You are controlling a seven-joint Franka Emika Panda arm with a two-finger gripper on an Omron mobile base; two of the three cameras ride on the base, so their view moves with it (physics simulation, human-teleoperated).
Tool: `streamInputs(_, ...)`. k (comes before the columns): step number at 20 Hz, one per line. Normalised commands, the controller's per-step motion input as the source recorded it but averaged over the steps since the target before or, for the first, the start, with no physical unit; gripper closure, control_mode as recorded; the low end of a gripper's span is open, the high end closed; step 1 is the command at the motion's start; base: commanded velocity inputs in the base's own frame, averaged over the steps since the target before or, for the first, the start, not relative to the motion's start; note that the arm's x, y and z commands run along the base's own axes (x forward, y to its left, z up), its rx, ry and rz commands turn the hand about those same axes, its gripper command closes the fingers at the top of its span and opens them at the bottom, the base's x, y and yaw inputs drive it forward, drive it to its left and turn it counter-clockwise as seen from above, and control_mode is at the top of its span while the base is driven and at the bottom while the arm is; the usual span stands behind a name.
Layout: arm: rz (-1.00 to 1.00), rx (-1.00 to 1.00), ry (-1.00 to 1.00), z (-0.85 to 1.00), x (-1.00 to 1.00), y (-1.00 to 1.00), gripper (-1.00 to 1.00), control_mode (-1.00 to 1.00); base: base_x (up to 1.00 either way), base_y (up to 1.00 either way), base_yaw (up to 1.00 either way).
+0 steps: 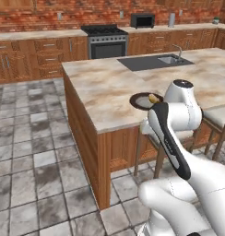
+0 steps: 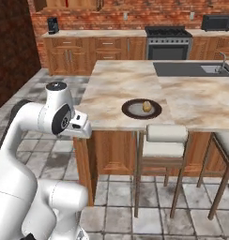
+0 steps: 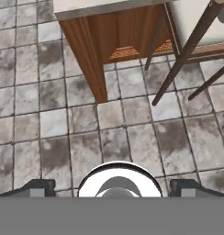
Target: Move the hot dog bun to the plate on the dining table and place the condiment next to that plate. Then navigate to the fridge and take the sausage and place it on the plate as well.
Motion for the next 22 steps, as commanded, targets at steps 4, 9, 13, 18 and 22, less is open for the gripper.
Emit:
streamInputs(4, 0.00, 0.00, 0.00, 0.00, 0.00, 0.00, -1.00, 1.00, -0.56, 1.00, 0.02)
streamInputs(9, 0.00, 0.00, 0.00, 0.00, 0.00, 0.00, -1.00, 1.00, -0.21, 1.00, 0.00)
streamInputs(13, 0.00, 0.00, 0.00, 0.00, 0.00, 0.00, -1.00, 1.00, 0.11, 1.00, 0.00)
streamInputs(18, 0.00, 0.00, 0.00, 0.00, 0.00, 0.00, -1.00, 1.00, 0.77, 1.00, 0.00)
streamInputs(22, 0.00, 0.00, 0.00, 0.00, 0.00, 0.00, -1.00, 1.00, 1.00, 1.00, 0.00)
